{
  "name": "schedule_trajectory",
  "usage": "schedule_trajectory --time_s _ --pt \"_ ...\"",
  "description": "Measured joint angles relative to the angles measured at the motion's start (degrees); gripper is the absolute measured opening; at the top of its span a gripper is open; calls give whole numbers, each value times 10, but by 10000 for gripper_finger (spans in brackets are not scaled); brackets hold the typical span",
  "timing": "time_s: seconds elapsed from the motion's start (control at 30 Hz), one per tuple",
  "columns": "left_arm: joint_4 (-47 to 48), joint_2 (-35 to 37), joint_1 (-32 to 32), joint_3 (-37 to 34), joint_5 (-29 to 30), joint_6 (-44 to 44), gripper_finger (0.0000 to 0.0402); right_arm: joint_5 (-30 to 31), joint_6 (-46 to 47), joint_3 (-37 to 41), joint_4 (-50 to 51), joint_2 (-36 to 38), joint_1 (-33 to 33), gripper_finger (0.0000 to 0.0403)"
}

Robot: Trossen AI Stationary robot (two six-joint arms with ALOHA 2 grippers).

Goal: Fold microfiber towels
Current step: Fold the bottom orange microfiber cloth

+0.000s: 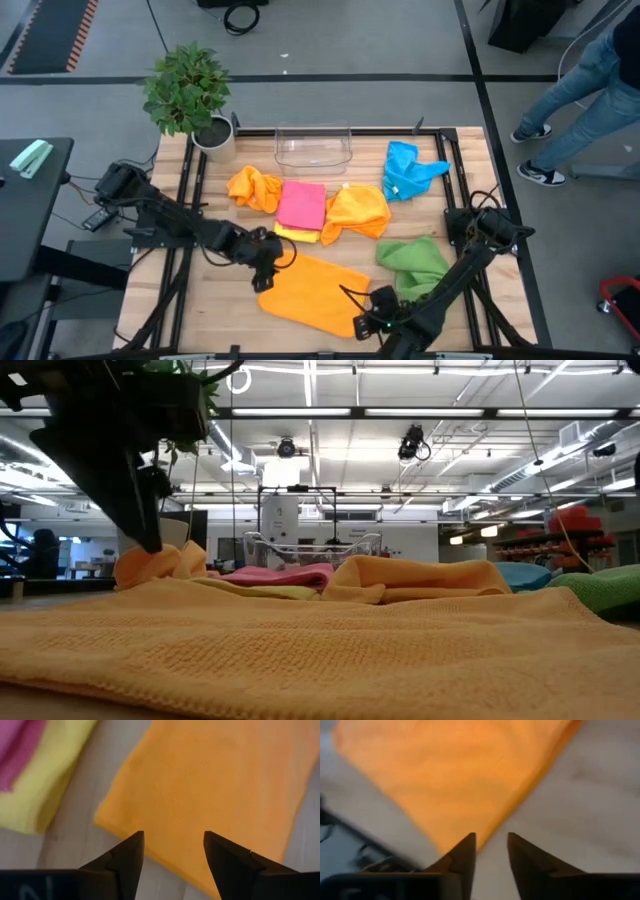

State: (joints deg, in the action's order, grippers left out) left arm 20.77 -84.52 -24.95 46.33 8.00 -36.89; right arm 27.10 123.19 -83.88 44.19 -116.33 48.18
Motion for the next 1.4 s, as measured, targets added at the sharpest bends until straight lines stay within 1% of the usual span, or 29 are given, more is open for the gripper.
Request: schedule_trajectory --time_s 0.13,0.17,0.23,0.3,0.37,0.43,0.47,0.5,0.53,0.57,0.6,0.63,0.67,0.73,0.8,0.87,0.93,1.0,1.07,1.17,1.27,1.4 --pt "-43 5 15 3 2 48 220 3 1 0 40 0 -14 185" --pt "-58 4 18 3 -4 58 221 3 1 0 46 0 -17 196" --pt "-102 -6 22 3 -36 68 217 6 -5 0 57 0 -20 213" --pt "-118 -16 22 3 -73 78 202 33 -26 0 45 0 -22 222" --pt "-107 -34 18 3 -85 91 170 59 -74 0 3 0 -23 220" --pt "-85 -51 14 0 -83 110 119 58 -120 0 -33 0 -30 200" --pt "-84 -59 16 0 -75 121 85 57 -135 0 -42 -3 -32 181" --pt "-84 -64 18 0 -63 129 49 57 -143 0 -50 -5 -35 155" --pt "-83 -66 22 0 -51 135 26 56 -146 0 -51 -6 -37 121" --pt "-89 -66 29 0 -39 134 16 55 -148 1 -49 -6 -39 82" --pt "-99 -66 34 0 -29 131 15 56 -149 1 -52 -6 -40 45" --pt "-107 -66 40 1 -22 125 15 57 -152 1 -59 -6 -40 23" --pt "-112 -65 45 1 -20 122 14 54 -152 1 -68 -6 -39 15" --pt "-107 -67 53 2 -14 132 7 30 -151 1 -81 -6 -36 10" --pt "-97 -90 64 2 -11 136 7 7 -157 0 -106 -17 -36 5" --pt "-85 -119 71 0 -24 135 8 -6 -166 1 -118 -35 -36 5" --pt "-103 -134 70 4 -38 133 6 -13 -168 2 -142 -46 -37 4" --pt "-100 -147 62 4 -27 131 6 -20 -171 1 -153 -49 -37 3" --pt "-92 -152 59 5 -23 117 7 -43 -176 0 -128 -50 -37 3" --pt "-80 -154 46 6 -20 75 5 -97 -193 0 -69 -54 -41 2" --pt "-63 -148 16 5 -24 21 6 -113 -215 0 -10 -53 -49 2" --pt "-42 -136 -35 2 -32 -75 8 -113 -246 0 64 -48 -77 1"
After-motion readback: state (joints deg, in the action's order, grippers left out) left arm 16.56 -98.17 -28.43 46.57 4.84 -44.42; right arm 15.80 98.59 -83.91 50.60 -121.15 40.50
